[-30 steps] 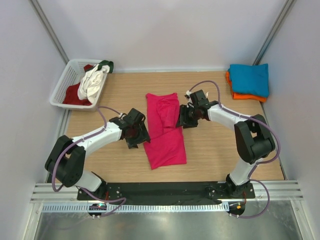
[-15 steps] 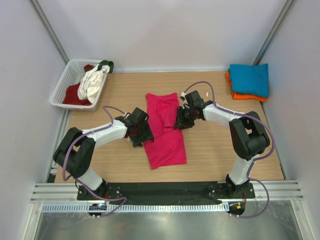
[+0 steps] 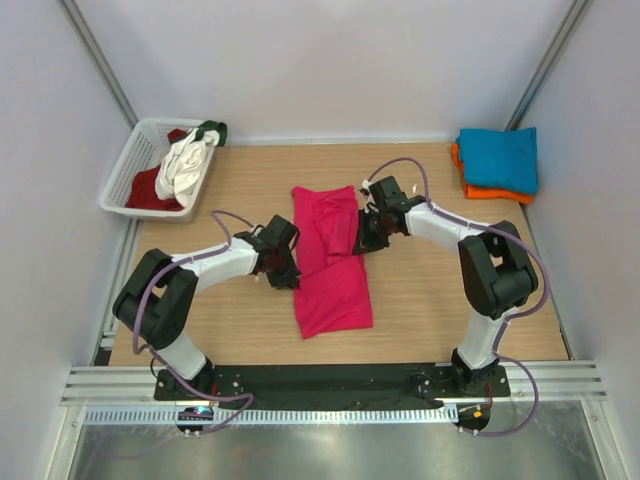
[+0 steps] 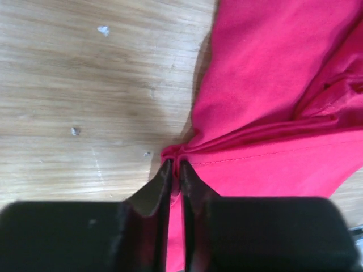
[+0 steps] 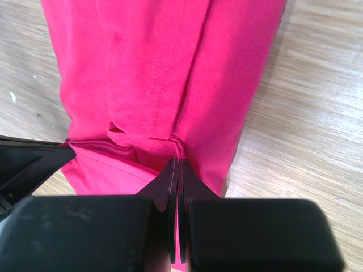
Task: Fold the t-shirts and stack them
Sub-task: Fold the tshirt
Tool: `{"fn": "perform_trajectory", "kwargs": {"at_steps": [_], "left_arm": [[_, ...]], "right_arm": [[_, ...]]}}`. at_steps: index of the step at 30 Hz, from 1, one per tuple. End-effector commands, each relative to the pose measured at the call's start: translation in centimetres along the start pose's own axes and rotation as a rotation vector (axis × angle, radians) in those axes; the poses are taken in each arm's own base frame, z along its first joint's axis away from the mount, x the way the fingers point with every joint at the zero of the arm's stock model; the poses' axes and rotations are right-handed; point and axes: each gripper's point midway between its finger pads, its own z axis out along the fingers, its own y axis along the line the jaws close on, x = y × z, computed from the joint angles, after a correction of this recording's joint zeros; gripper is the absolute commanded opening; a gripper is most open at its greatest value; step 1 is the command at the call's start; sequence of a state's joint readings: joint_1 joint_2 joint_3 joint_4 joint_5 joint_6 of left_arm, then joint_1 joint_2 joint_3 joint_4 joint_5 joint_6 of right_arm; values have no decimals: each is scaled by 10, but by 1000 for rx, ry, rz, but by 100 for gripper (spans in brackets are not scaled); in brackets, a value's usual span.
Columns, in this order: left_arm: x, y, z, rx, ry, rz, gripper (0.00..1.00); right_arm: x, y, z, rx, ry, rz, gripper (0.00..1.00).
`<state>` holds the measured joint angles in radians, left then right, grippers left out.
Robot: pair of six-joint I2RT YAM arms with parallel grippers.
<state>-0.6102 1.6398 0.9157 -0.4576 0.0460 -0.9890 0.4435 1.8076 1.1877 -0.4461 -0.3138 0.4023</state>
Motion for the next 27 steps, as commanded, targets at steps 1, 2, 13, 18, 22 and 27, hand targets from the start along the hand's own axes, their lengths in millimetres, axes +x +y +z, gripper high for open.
{"fn": "perform_trajectory", "kwargs": {"at_steps": [1, 2, 13, 18, 22, 27], "left_arm": [[-20, -22, -5, 61, -67, 35, 0], [-22, -25, -7, 68, -75, 46, 0], [-63, -80, -66, 242, -232, 184, 0], [-65, -83, -60, 245, -231, 206, 0], [-74, -69, -46, 159, -264, 208, 0], [-75, -55, -26, 81, -256, 204, 0]], "right_arm": [[-25, 14, -19, -6, -76, -33, 1], [-26, 15, -21, -5, -83, -33, 1], [-31, 15, -51, 40, -152, -11, 1], [-34, 10, -57, 79, -187, 1, 1], [-29, 0, -47, 104, -155, 6, 1], [-25, -13, -29, 140, -112, 6, 1]]}}
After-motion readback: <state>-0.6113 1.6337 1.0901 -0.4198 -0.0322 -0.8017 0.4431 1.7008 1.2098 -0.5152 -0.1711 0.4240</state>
